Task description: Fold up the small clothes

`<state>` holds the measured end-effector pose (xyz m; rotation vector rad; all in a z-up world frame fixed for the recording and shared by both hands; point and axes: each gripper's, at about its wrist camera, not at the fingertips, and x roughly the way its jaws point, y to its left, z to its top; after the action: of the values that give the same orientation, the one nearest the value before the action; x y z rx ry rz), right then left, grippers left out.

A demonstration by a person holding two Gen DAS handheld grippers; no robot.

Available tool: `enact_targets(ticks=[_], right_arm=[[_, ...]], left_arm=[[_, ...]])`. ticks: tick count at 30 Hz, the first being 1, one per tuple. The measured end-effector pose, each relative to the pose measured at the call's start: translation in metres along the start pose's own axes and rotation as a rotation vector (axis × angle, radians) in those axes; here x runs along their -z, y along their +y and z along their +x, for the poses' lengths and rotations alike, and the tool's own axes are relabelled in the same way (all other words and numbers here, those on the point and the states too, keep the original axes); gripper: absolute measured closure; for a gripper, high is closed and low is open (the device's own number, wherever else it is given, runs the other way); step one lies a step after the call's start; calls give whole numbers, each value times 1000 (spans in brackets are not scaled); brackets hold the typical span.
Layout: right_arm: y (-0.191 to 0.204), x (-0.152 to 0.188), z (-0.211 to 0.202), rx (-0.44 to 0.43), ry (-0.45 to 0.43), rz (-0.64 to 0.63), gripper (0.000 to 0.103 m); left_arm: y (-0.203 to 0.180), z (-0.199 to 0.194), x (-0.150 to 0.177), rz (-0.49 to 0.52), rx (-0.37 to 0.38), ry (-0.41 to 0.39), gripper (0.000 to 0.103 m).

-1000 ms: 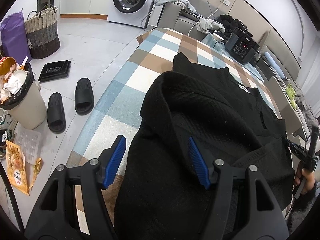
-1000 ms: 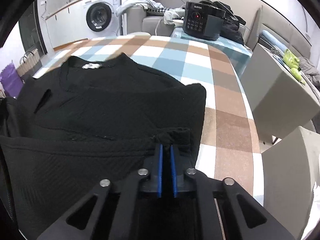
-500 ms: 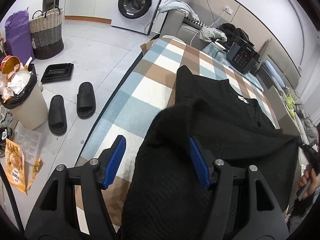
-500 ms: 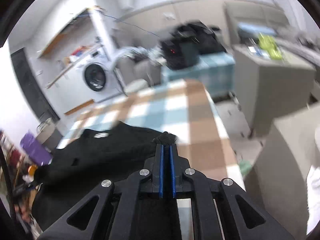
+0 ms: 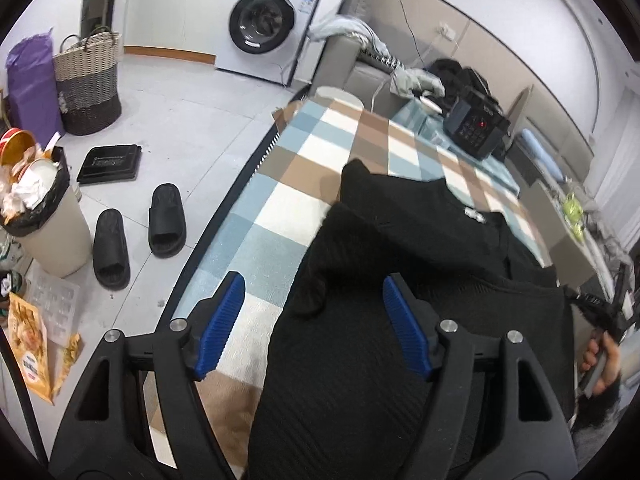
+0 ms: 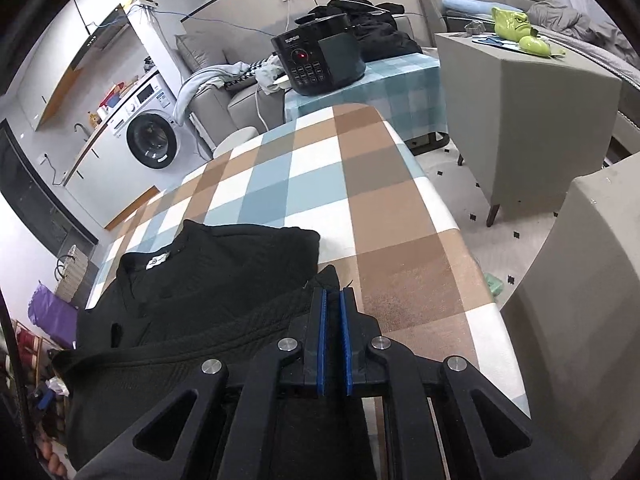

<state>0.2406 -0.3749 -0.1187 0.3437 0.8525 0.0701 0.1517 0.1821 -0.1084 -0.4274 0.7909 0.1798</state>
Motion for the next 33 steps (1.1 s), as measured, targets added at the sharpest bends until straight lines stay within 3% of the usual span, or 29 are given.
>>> enact_targets(ticks=[3, 5, 6, 9, 11, 13, 15, 17, 19, 21, 22, 33], right_arm=[[-2, 1, -3, -18, 19, 1, 89], [-5, 4, -7, -41, 30, 3, 72], [-7, 6, -10, -55, 30, 6, 58], [-10, 14, -17, -114, 33, 2, 54], [-9, 19, -16, -120, 54, -19, 54], [-7, 22, -14, -128, 69, -36, 54], [-7, 24, -10, -139, 85, -38, 54], [-7, 24, -6, -130, 91, -41, 55], [-5, 25, -3, -145, 96, -45, 74], [-1, 26, -5, -127, 77, -75, 82], [3, 27, -8, -123, 61, -104, 96], [20, 8, -51, -121, -106, -132, 97]], left_arm=[[-7, 22, -6, 39, -18, 44, 34], [-11, 38, -13, 48, -15, 62, 34], [-12, 46, -17, 52, -11, 70, 34], [-15, 71, -26, 50, -10, 112, 35], [-16, 84, -29, 37, 2, 126, 48], [-16, 91, -31, 16, 20, 125, 79], [-16, 93, -33, 4, 43, 105, 89], [-15, 90, -34, -4, 48, 76, 93], [-14, 84, -35, -12, 55, 51, 97], [-14, 75, -37, -9, 66, 24, 97], [-14, 70, -38, -9, 74, 12, 97], [-22, 34, -58, -17, 101, -105, 99]])
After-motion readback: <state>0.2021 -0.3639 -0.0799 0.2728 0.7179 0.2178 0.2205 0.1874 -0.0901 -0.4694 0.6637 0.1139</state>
